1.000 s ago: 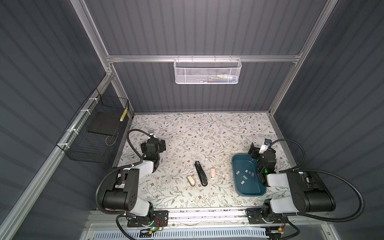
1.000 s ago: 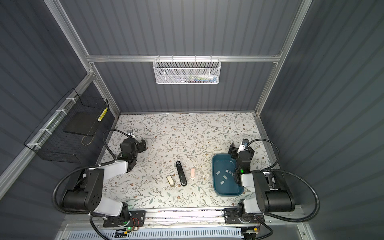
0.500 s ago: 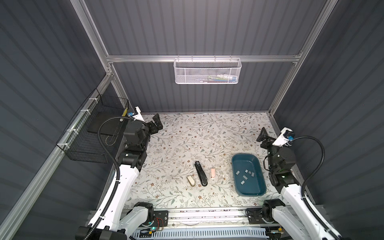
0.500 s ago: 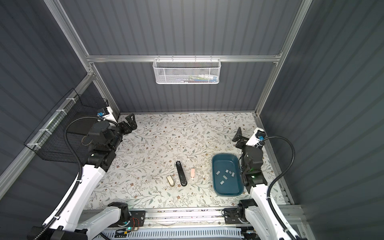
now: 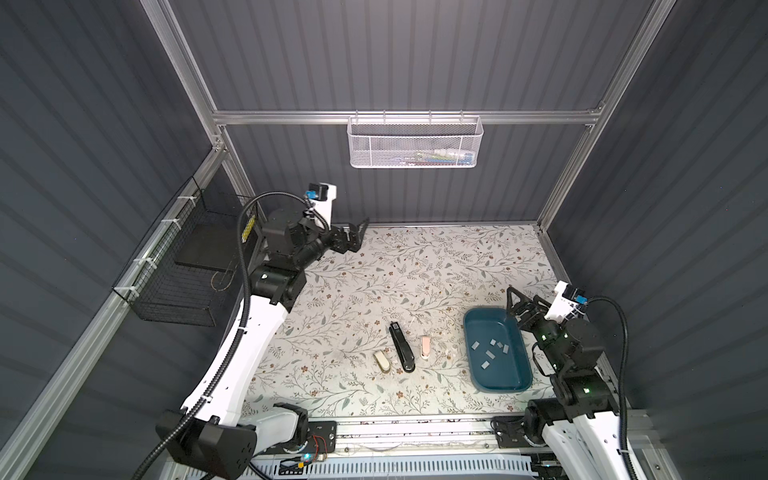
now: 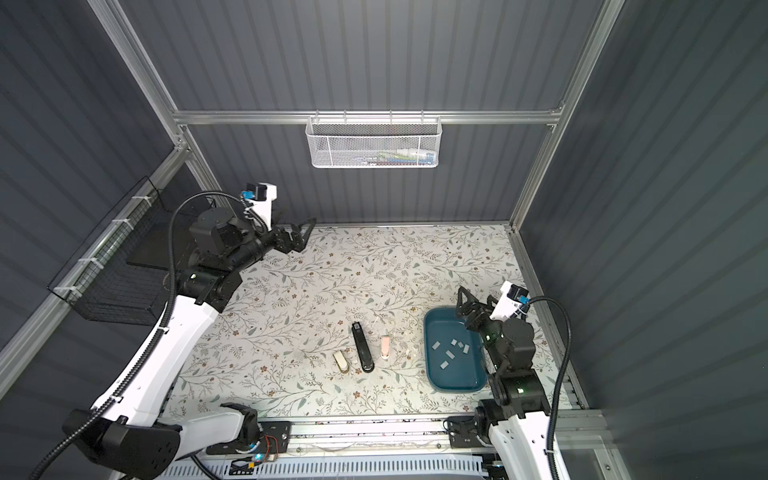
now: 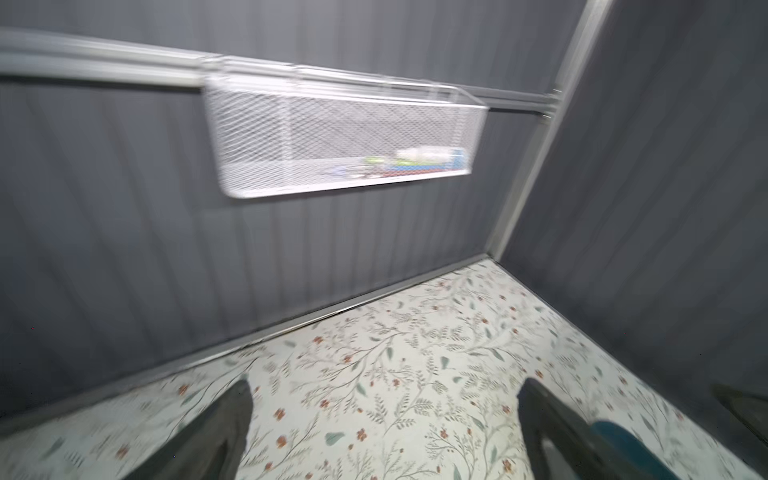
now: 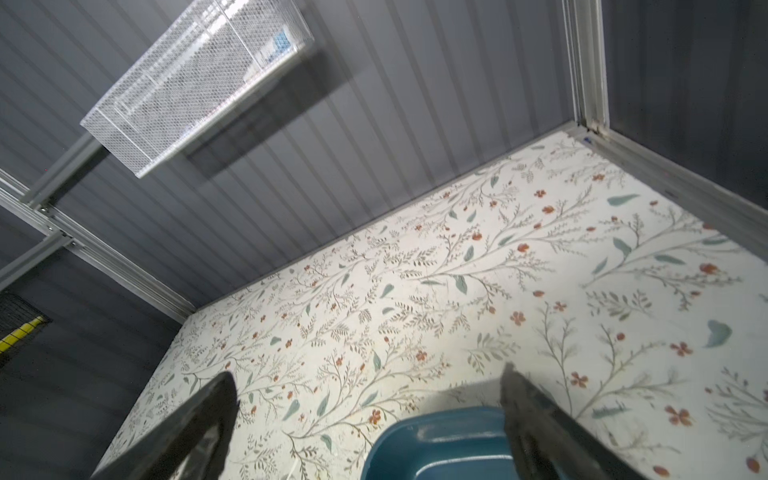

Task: Load the staples into the stapler
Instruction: 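Reach the left gripper toward the pink stapler beside the black stapler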

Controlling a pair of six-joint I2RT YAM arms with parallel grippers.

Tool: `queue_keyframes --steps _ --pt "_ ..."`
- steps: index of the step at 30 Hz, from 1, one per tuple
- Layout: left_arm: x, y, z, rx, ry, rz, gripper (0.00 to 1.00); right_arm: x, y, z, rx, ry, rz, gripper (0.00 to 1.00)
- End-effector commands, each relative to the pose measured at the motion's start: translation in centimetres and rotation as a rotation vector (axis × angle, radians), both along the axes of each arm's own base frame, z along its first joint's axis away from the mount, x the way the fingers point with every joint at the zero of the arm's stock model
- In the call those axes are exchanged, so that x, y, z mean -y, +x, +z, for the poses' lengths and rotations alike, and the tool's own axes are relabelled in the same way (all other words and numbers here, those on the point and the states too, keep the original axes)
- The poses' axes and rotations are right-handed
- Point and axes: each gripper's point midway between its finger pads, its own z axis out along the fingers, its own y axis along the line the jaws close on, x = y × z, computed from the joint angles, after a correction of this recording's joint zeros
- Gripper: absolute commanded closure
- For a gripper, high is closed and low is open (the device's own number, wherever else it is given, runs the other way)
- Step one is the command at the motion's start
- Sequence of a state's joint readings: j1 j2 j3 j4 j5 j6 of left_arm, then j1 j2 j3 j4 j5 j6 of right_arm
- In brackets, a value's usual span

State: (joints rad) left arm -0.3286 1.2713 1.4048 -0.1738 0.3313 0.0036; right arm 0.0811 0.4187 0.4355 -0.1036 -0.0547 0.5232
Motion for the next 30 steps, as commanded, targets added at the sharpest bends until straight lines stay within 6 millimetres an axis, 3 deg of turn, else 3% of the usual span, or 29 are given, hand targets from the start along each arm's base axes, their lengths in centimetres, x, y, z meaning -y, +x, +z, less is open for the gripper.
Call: queue_keyframes --steps 1,3,5,7,12,17,26,30 --pt "3.6 -1.6 -1.5 0.143 0.233 -0.293 0.04 -1.1 -0.1 -0.5 -0.058 0.001 0.061 0.01" --pt "4.5 -3.1 -5.1 0.175 0.357 -0.435 0.07 -2.1 0.0 -0.6 -0.074 0.005 0.11 0.01" --pt "4.9 -5.9 -10.8 0.249 0.501 -0.617 0.17 -3.1 0.2 -0.9 -0.085 -0.003 0.145 0.01" --pt "5.2 -7.8 -15.1 0.341 0.608 -0.715 0.21 -3.9 0.5 -1.1 -0.103 -0.031 0.157 0.01" --pt "7.2 -8.6 -21.9 0.407 0.812 -0.865 0.26 -4.5 1.9 -2.6 -0.133 -0.049 0.156 0.01" --pt "10.4 -9.6 -25.8 0.419 0.992 -1.03 0.31 -3.7 2.9 -4.5 -0.155 -0.084 0.104 0.01" --pt "15.8 -12.1 -31.4 0.537 1.213 -1.268 0.33 -0.8 2.5 -5.3 -0.149 -0.102 -0.031 0.01" --pt "16.7 -13.3 -33.6 0.571 1.308 -1.356 0.35 0.5 1.9 -6.0 -0.149 -0.061 -0.09 0.01"
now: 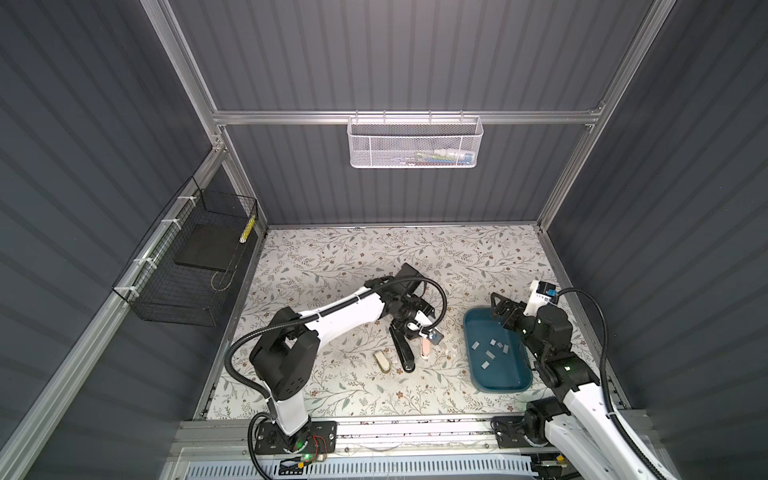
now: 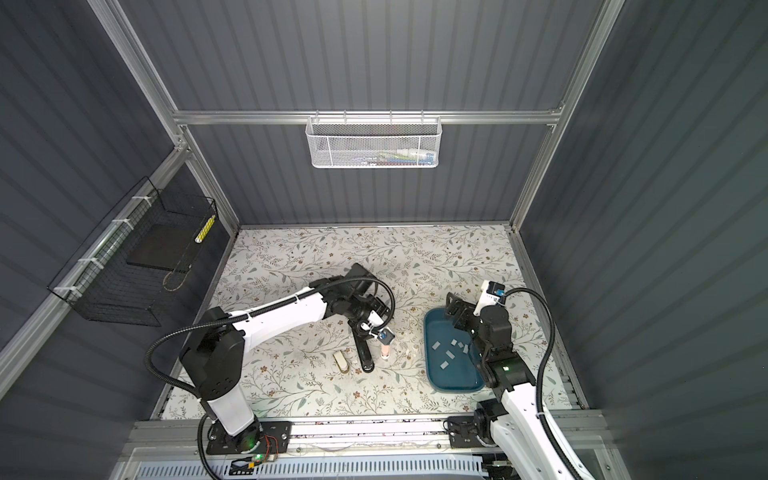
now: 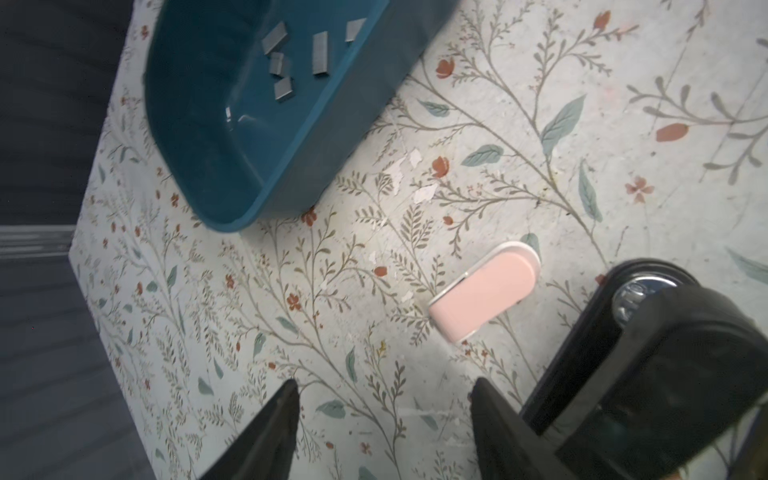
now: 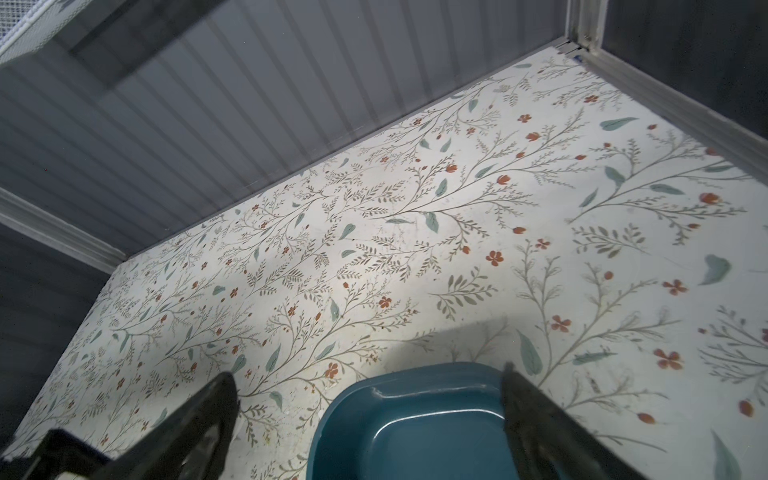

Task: Load the staples into the stapler
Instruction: 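Reach the left gripper toward the pink stapler beside the black stapler, then close the left gripper on the pink stapler's end and lift it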

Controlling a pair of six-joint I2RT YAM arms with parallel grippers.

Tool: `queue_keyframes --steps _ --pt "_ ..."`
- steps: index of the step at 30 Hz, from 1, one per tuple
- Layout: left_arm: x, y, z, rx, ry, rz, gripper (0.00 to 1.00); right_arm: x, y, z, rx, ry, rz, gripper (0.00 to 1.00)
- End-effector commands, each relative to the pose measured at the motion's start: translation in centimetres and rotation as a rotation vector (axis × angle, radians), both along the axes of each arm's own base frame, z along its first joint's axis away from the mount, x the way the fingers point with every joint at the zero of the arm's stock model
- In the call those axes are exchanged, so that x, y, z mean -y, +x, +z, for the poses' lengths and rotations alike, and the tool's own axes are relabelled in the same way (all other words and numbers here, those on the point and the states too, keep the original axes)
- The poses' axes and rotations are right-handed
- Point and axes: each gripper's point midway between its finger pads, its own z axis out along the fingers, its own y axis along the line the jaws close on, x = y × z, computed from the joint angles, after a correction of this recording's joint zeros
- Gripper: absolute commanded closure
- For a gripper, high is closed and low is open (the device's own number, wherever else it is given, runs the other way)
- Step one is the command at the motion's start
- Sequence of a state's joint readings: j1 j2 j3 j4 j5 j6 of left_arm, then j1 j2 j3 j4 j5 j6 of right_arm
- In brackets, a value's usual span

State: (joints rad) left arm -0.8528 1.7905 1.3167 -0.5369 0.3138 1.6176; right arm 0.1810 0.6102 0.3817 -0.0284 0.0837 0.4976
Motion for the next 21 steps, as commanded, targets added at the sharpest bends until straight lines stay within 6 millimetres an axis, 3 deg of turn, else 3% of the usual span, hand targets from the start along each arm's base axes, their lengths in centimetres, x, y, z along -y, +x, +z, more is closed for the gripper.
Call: queue_keyframes --steps 1,10,19,21 --pt "-0.6 -0.5 -1.7 0.073 0.134 -0.086 0.35 1.4 -0.3 -0.5 0.018 0.019 -0.074 0.01" --pt "-2.0 -1.3 -5.4 0.125 0.324 -0.147 0.39 2.0 0.3 -3.1 -0.021 0.024 -0.106 0.01" --pt "-1.2 -2.2 -7.2 0.134 0.399 -0.189 0.49 2.2 0.0 -3.1 -0.003 0.029 -0.111 0.01" --pt "-0.2 -2.0 -6.5 0.149 0.38 -0.192 0.51 2.2 -0.1 -3.1 -0.001 0.031 -0.111 0.01"
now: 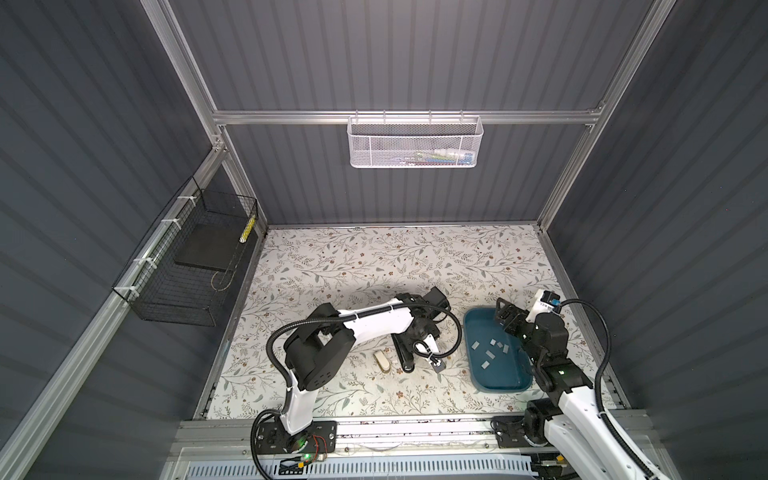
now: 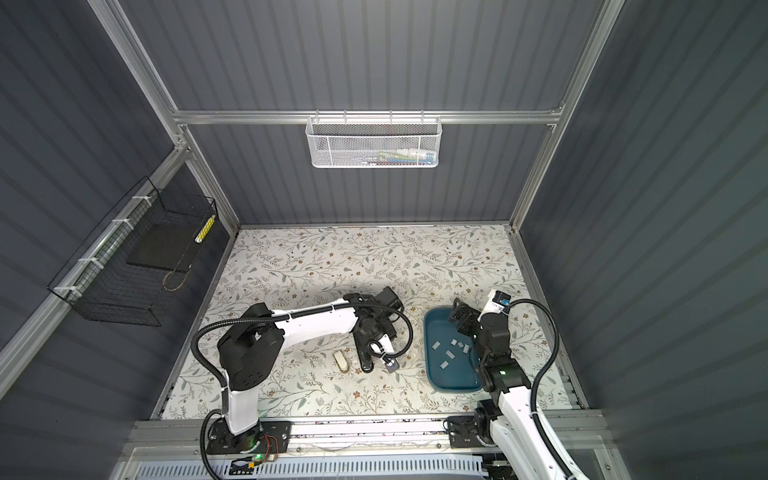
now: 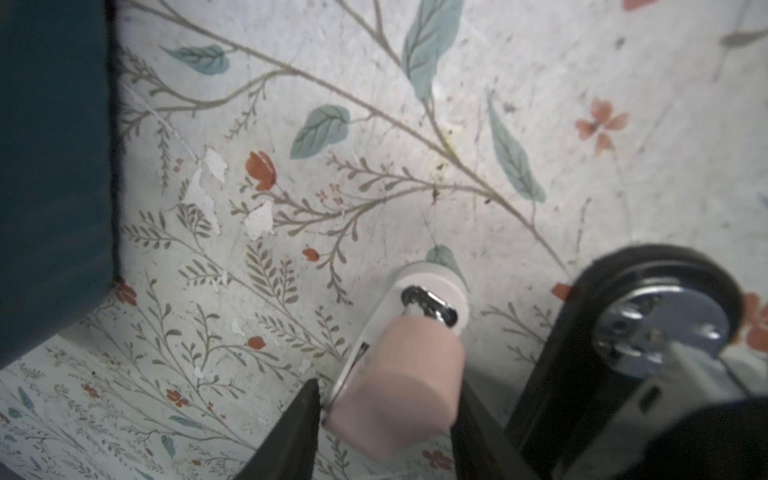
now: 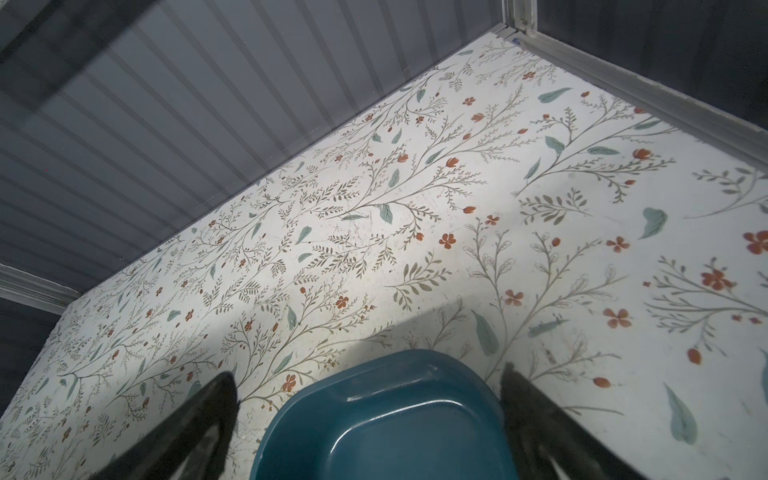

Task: Load the staples into the stapler
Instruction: 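Close the left gripper on the pink stapler's end and lift it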

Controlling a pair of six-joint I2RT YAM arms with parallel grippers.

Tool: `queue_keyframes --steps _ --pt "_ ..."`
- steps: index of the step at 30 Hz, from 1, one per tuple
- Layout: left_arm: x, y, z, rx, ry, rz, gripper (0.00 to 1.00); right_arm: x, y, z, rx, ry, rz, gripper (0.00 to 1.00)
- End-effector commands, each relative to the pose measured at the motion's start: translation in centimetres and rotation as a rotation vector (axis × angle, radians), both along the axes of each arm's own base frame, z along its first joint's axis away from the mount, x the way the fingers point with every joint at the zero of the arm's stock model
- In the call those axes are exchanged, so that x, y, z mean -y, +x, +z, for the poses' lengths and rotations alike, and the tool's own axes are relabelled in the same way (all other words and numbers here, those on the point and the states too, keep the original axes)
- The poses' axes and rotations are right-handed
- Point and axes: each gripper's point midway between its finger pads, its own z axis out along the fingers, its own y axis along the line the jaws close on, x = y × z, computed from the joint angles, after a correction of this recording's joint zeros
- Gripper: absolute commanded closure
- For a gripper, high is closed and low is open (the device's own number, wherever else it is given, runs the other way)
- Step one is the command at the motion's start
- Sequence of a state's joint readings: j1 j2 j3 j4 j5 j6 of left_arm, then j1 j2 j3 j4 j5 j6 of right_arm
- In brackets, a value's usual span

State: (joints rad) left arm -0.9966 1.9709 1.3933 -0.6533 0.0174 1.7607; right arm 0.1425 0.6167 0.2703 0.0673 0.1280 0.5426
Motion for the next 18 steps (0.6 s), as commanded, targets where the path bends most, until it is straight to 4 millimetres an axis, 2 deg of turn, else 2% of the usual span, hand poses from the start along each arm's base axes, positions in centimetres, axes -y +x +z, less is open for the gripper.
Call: queue_keyframes --steps 1,13,15,18 --pt "0.2 -0.5 0.2 -0.006 0.037 -0.029 0.52 0.3 0.0 0.2 0.021 0.007 -0.016 0.01" --pt "0.5 -2.2 0.7 -0.087 0.074 -0.013 0.65 0.1 0.2 0.0 0.008 0.005 -0.006 0.01" --pt "0.4 -2.6 0.8 -0.109 0.078 -0.007 0.64 0.1 0.2 -0.1 0.007 0.005 -0.008 0.01" --pt "0.6 -3.3 0.9 -0.132 0.079 -0.008 0.57 0.1 0.3 0.0 0.008 0.004 -0.006 0.01"
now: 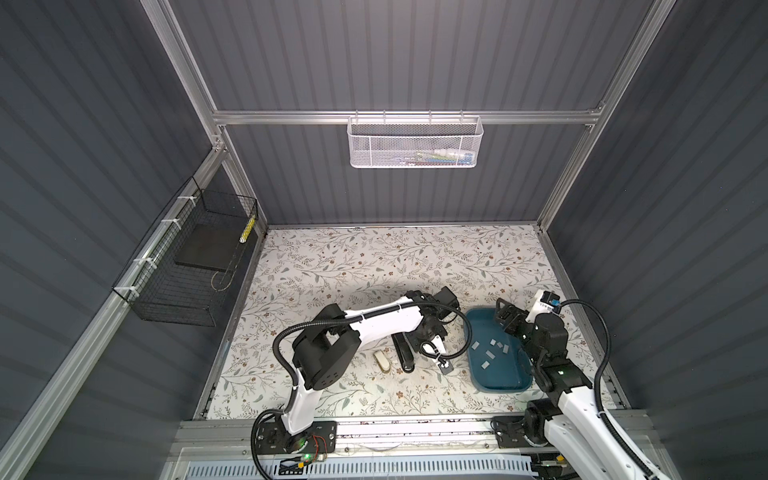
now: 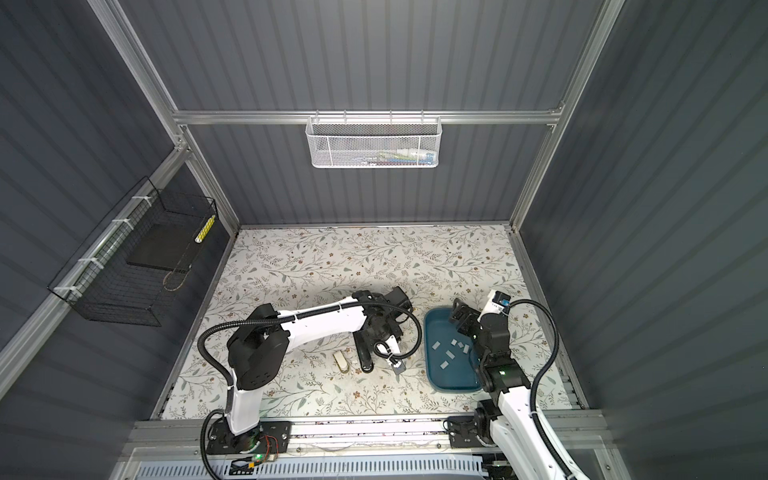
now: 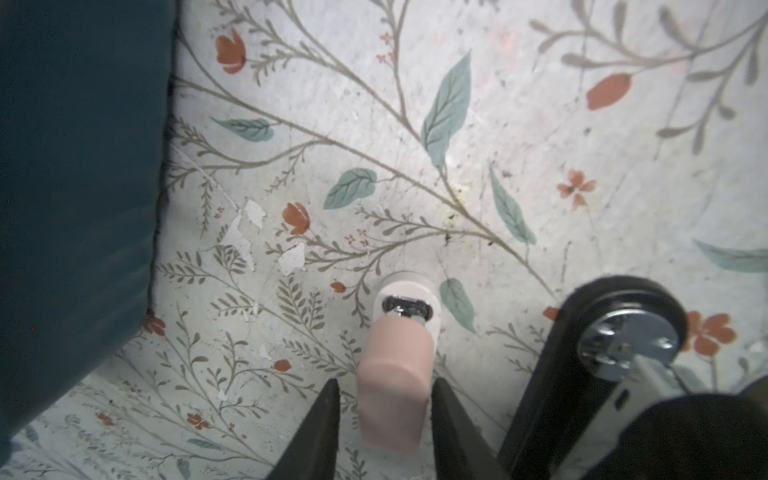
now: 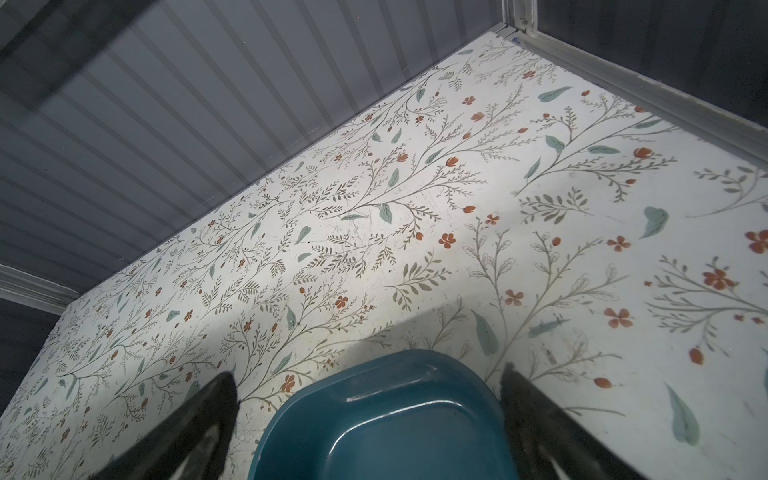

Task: Load the staples into the stapler
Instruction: 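Close the left gripper on the pink stapler's end and lift it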

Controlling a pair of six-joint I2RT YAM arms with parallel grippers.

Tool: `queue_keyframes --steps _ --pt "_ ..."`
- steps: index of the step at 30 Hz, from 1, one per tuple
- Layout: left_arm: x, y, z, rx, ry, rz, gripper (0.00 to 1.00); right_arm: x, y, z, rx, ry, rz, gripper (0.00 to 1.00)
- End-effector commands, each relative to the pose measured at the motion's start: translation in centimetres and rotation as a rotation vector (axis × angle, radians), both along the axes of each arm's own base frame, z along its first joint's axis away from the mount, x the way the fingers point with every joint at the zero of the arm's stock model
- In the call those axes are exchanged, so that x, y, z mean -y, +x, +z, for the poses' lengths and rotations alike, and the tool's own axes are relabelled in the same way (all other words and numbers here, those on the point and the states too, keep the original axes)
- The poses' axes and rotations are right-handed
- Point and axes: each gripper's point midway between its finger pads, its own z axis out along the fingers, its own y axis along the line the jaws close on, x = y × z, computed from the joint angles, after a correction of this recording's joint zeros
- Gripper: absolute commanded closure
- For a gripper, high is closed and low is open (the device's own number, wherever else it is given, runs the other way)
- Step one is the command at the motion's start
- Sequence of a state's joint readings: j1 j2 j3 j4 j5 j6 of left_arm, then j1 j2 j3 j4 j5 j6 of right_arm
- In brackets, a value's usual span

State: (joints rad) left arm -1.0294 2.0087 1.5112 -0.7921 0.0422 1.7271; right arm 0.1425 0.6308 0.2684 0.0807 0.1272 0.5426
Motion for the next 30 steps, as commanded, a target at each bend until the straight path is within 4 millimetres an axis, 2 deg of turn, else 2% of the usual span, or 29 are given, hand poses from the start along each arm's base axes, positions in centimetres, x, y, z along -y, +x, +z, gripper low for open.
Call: queue_keyframes --steps 1,6,15,17,19,22,30 --pt "-0.3 -1.9 -0.4 -0.075 0.047 -0.004 0.56 0.2 0.1 0.1 0.01 0.005 -0.007 0.01" --pt "-0.1 -2.4 -0.9 -0.087 0.073 -0.007 0.56 0.1 0.2 0.1 0.007 0.006 -0.004 0.01" --pt "0.0 -2.2 -1.1 -0.079 0.081 -0.005 0.69 0.1 0.1 0.0 0.006 0.005 -0.007 0.01" --pt "-0.1 -2.0 -1.2 -0.066 0.085 -0.002 0.69 0.1 0.1 0.0 0.005 0.005 -0.005 0.01" --pt "-0.1 -1.8 -1.3 -0.05 0.082 0.0 0.63 0.1 0.1 0.0 0.005 0.005 -0.005 0.01" --pt "-0.1 -1.6 -1.4 -0.04 0.08 0.003 0.62 0.1 0.1 0.0 0.005 0.004 -0.002 0.01" --pt "-0.5 -1.4 -1.9 -0.035 0.109 0.004 0.7 0.1 0.1 0.0 0.004 0.006 -0.003 0.01"
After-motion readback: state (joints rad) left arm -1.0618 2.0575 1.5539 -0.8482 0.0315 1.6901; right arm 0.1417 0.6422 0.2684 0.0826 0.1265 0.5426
